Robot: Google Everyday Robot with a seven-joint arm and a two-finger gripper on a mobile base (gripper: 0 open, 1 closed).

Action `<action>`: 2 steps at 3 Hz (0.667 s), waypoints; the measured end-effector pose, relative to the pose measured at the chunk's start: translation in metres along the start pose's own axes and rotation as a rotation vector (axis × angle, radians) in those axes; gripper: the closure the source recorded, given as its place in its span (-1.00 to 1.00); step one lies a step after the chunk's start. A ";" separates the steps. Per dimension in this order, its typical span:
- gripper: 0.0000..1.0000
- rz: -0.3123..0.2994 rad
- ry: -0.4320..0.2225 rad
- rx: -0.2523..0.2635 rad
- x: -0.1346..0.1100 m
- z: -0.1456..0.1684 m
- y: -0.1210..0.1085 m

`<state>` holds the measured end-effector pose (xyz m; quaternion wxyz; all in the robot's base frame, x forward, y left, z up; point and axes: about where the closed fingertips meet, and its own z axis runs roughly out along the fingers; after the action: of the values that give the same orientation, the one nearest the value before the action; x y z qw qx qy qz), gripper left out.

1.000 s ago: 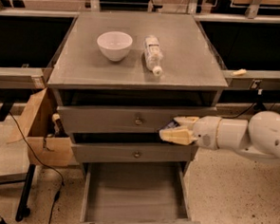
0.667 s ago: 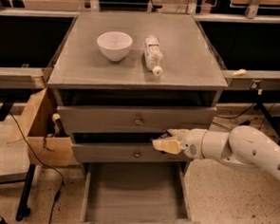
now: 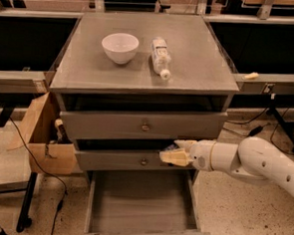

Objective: Place rxbar blueberry into bottom drawer

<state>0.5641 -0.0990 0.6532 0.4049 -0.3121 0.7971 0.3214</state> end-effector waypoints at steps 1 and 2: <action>1.00 0.015 -0.017 -0.078 0.050 0.020 -0.012; 1.00 0.046 -0.033 -0.156 0.117 0.055 -0.031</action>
Offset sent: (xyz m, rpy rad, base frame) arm -0.0234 -0.0013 -0.2869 0.2677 0.1786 0.1506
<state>0.5561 -0.1031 0.5201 0.3847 -0.3188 0.7699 0.3969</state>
